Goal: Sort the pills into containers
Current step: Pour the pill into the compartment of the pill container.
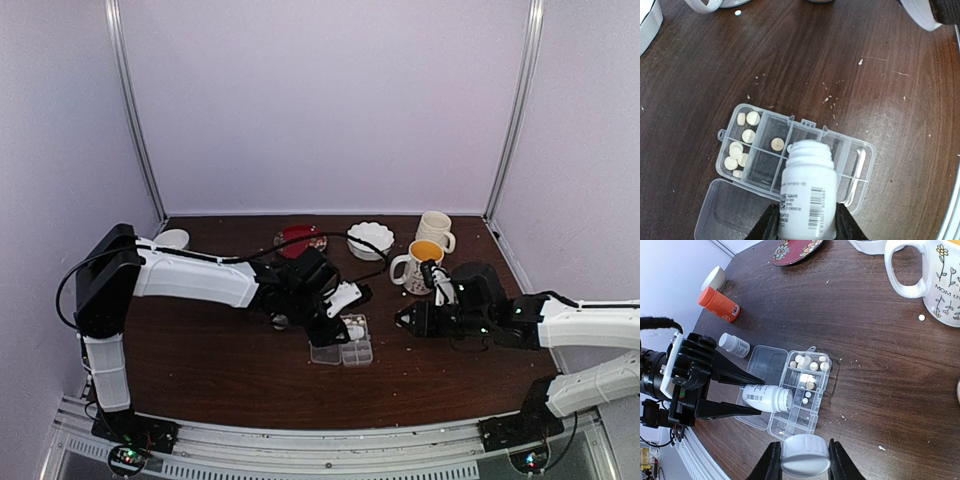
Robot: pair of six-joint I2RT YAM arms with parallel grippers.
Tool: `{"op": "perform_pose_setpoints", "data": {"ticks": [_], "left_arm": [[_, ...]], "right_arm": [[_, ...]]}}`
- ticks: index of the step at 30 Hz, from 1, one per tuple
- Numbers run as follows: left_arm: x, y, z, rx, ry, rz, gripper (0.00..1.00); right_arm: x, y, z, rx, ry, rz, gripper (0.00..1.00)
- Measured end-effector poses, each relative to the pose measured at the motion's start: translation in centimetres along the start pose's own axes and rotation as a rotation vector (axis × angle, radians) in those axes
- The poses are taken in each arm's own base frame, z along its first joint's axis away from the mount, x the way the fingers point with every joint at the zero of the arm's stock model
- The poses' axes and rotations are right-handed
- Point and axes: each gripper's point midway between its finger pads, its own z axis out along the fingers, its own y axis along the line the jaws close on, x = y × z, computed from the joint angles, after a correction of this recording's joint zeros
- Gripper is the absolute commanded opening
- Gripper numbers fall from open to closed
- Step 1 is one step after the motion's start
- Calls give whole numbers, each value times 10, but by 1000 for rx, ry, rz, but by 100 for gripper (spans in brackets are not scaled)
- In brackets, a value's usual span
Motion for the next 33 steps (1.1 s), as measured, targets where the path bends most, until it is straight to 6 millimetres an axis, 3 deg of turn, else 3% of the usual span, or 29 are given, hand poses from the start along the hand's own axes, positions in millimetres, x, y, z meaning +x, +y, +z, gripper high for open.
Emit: {"op": "perform_pose_setpoints", "data": {"ticks": [33], "left_arm": [[8, -2, 2, -1, 36, -1, 0]], "right_arm": [[2, -2, 3, 5, 11, 3, 0]]}}
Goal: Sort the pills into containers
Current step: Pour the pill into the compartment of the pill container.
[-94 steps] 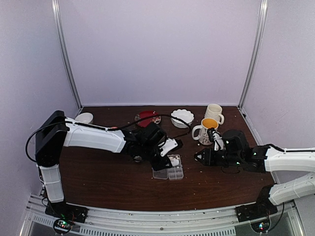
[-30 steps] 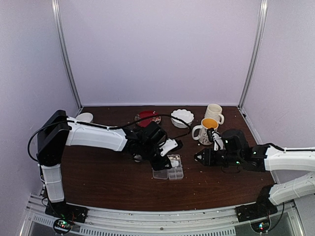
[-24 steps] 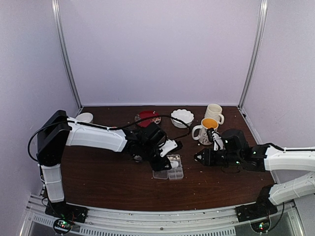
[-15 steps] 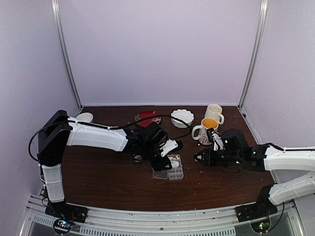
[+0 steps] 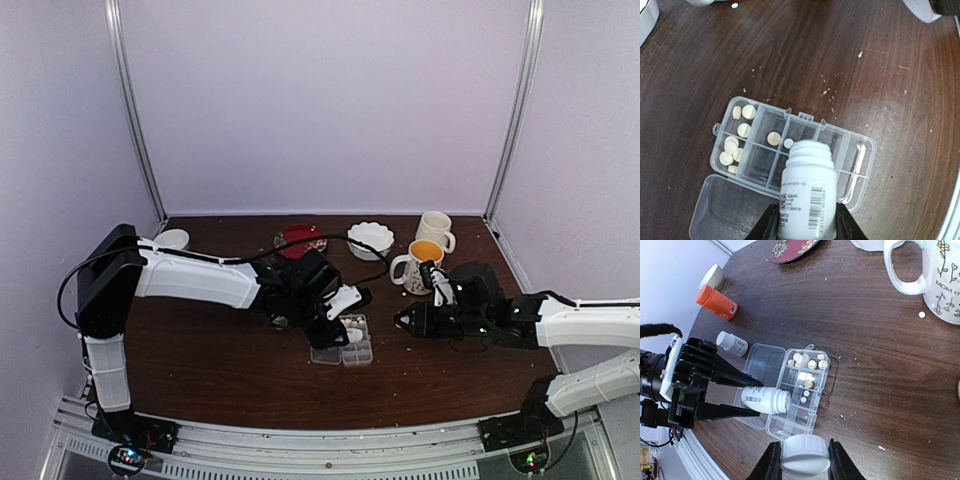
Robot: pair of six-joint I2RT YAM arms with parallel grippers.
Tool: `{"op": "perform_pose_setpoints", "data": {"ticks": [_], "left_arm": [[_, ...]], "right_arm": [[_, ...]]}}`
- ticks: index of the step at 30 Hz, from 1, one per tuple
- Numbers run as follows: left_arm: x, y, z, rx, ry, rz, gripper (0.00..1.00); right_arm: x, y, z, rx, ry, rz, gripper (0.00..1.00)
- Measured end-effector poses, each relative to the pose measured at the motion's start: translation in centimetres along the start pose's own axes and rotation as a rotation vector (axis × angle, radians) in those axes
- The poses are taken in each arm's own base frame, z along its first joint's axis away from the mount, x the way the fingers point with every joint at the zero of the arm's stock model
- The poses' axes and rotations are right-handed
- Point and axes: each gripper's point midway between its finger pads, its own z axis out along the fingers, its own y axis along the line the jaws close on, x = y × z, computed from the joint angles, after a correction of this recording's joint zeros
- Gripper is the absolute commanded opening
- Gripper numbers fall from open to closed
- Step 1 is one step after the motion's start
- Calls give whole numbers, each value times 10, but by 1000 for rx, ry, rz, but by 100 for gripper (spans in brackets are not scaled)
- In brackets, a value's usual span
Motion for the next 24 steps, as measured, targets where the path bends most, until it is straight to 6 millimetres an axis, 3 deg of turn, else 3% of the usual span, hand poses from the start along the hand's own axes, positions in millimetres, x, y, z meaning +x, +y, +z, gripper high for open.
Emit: {"op": "perform_pose_setpoints", "data": {"ticks": [24], "left_arm": [[0, -1, 5, 9, -23, -16, 0]], "right_arm": [[-6, 6, 1, -9, 5, -2, 0]]}}
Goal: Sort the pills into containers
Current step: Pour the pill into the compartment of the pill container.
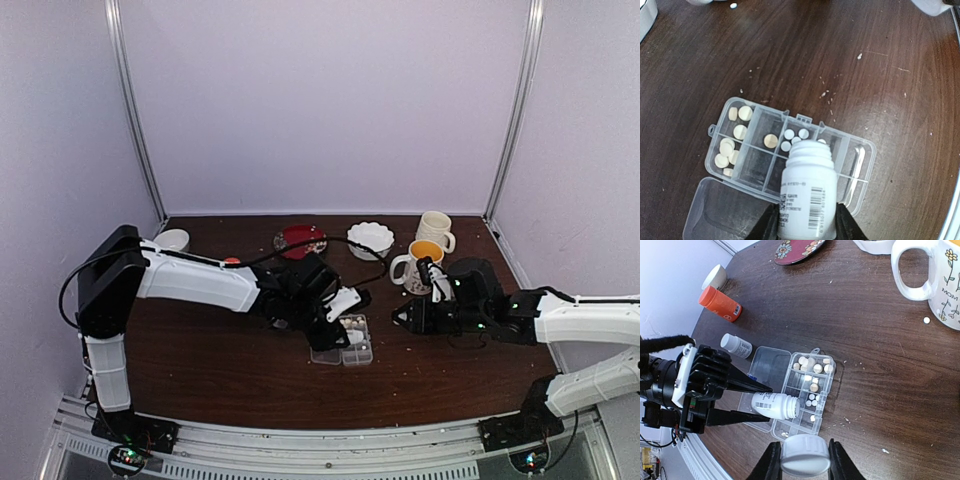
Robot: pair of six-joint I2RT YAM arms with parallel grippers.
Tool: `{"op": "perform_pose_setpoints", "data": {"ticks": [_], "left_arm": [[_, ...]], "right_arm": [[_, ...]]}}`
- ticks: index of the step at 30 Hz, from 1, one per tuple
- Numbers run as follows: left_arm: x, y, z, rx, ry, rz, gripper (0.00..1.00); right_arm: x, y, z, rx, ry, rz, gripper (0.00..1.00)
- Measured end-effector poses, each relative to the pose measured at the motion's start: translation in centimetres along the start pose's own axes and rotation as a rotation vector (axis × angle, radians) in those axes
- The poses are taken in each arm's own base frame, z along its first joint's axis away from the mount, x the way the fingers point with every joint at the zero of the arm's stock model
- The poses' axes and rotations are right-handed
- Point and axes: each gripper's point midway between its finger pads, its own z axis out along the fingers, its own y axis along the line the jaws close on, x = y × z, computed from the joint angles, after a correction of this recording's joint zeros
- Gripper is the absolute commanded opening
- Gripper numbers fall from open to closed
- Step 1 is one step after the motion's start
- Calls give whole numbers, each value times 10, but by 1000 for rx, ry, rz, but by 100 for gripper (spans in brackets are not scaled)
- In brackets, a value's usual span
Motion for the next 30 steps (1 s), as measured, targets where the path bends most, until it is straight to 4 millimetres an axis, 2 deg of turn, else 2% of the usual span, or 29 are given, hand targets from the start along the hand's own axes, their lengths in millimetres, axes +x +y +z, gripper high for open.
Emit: {"op": "perform_pose_setpoints", "data": {"ticks": [8, 20, 30], "left_arm": [[3, -1, 3, 5, -48, -17, 0], [15, 1, -18, -36, -59, -20, 0], [22, 8, -19, -60, -42, -29, 0]], "right_arm": [[0, 0, 0, -1, 1, 0, 0], [1, 1, 0, -6, 5, 1, 0], [1, 2, 0, -9, 7, 2, 0]]}}
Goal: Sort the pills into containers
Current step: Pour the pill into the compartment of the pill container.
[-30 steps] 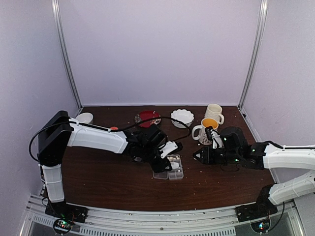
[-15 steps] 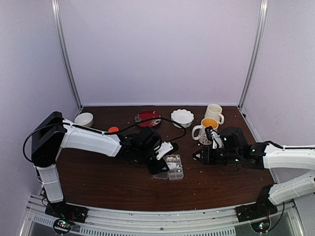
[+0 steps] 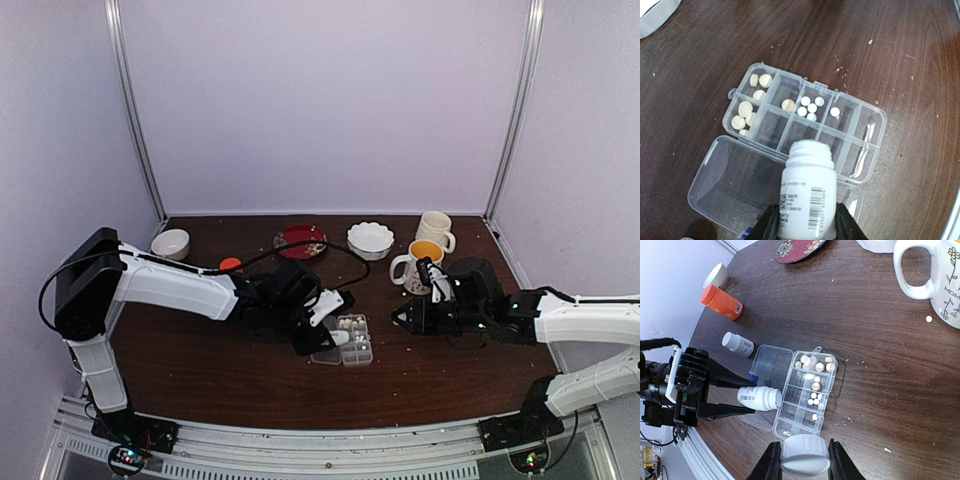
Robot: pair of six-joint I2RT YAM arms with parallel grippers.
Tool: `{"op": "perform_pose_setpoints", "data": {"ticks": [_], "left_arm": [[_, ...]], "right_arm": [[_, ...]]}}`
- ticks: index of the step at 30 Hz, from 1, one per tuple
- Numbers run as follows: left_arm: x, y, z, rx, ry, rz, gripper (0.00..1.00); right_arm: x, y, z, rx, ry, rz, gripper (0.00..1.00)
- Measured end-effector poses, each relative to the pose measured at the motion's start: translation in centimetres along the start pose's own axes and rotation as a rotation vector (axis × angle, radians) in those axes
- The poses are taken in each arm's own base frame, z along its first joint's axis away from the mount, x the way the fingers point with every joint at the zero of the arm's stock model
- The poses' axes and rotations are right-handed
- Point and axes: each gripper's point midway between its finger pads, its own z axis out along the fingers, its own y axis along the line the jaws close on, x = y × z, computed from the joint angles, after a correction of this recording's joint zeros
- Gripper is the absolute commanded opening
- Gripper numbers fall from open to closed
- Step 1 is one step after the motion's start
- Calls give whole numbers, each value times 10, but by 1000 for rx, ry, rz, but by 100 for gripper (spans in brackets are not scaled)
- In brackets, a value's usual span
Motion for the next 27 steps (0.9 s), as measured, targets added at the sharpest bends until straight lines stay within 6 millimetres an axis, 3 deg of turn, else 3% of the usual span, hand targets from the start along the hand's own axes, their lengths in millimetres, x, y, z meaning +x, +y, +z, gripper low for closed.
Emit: {"op": "perform_pose_setpoints", "data": {"ticks": [8, 14, 27], "left_arm": [[5, 2, -1, -5, 26, 1, 0], [-7, 4, -5, -11, 14, 8, 0], [-9, 8, -4, -6, 28, 3, 0]], "right_arm": [[0, 0, 0, 0, 0, 0, 0], [1, -1, 1, 2, 4, 1, 0], [2, -1, 3, 3, 9, 1, 0]]}}
